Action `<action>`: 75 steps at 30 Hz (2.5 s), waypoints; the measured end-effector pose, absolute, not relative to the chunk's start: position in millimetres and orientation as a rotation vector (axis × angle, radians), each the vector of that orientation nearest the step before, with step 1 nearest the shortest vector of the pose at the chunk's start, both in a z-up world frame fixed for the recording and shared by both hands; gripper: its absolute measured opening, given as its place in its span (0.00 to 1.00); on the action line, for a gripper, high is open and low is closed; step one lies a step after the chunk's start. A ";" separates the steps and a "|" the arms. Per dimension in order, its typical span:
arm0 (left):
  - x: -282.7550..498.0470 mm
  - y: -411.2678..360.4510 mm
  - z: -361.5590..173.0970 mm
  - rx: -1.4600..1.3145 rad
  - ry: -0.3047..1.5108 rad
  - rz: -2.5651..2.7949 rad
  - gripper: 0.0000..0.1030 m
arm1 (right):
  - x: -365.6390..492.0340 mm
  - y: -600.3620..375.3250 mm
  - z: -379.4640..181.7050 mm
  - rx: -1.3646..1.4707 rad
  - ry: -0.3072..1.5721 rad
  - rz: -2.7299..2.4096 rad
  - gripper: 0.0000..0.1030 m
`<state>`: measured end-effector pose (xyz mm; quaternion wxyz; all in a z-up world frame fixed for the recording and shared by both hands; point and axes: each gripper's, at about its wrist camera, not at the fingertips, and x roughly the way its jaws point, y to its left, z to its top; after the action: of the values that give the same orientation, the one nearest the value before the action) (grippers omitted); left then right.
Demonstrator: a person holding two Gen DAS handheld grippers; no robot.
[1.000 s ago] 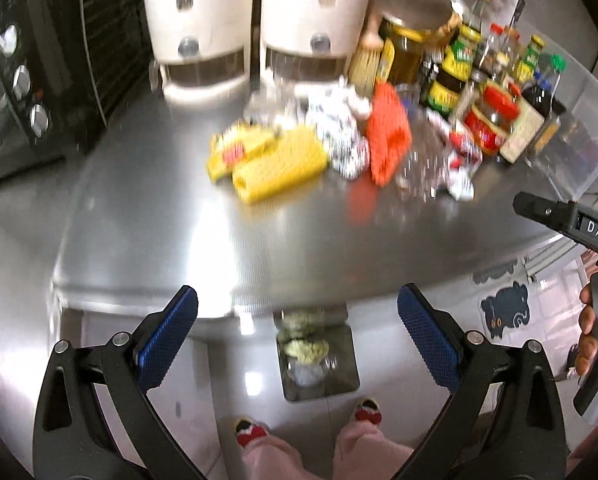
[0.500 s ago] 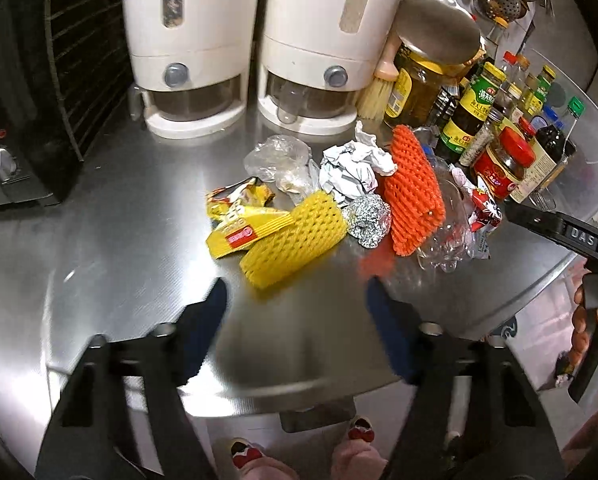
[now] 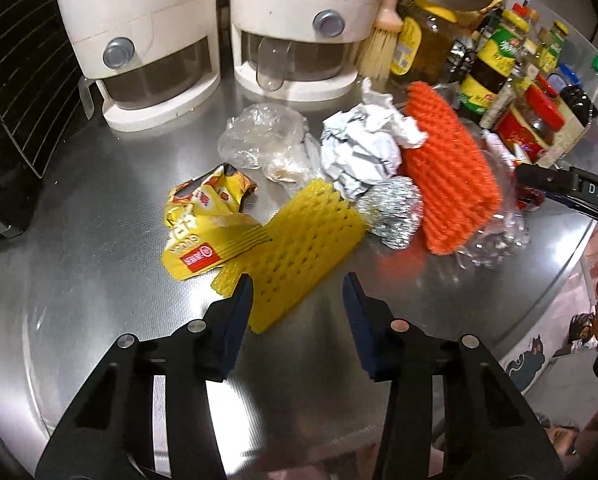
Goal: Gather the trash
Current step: 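Grasp the yellow foam net with the left tool while the right tool grasps the white snack wrapper, then carry both items over the bin and open both tools to drop them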
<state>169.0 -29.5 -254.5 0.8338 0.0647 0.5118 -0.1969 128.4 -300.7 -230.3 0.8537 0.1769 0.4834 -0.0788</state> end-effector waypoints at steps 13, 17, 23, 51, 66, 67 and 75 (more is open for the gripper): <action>182.8 -28.9 -263.2 0.152 1.071 -0.410 0.27 | 133.7 -302.4 -251.3 0.403 1.091 -0.153 0.29; 181.2 -24.1 -260.3 0.124 1.077 -0.415 0.10 | 126.5 -300.9 -241.9 0.392 1.075 -0.149 0.27; 163.1 -21.9 -254.5 0.110 1.070 -0.402 0.08 | 108.4 -304.1 -225.6 0.401 1.045 -0.149 0.27; -4.3 7.4 -243.9 0.081 1.094 -0.389 0.08 | -18.6 -248.0 -229.6 0.357 1.087 -0.050 0.27; -45.3 6.9 -337.6 0.061 1.261 -0.372 0.08 | -53.0 -226.9 -319.6 0.326 1.252 -0.037 0.27; -45.7 5.6 -345.2 0.063 1.271 -0.365 0.08 | -52.9 -225.6 -330.1 0.326 1.266 -0.030 0.27; -40.3 -15.5 -415.0 0.083 1.336 -0.363 0.08 | -45.0 -217.8 -400.2 0.338 1.363 -0.024 0.27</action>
<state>-40.3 -15.5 -414.9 0.7690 0.0383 0.6158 -0.1671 -45.0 -217.8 -400.2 0.7635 0.1555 0.6267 -0.0109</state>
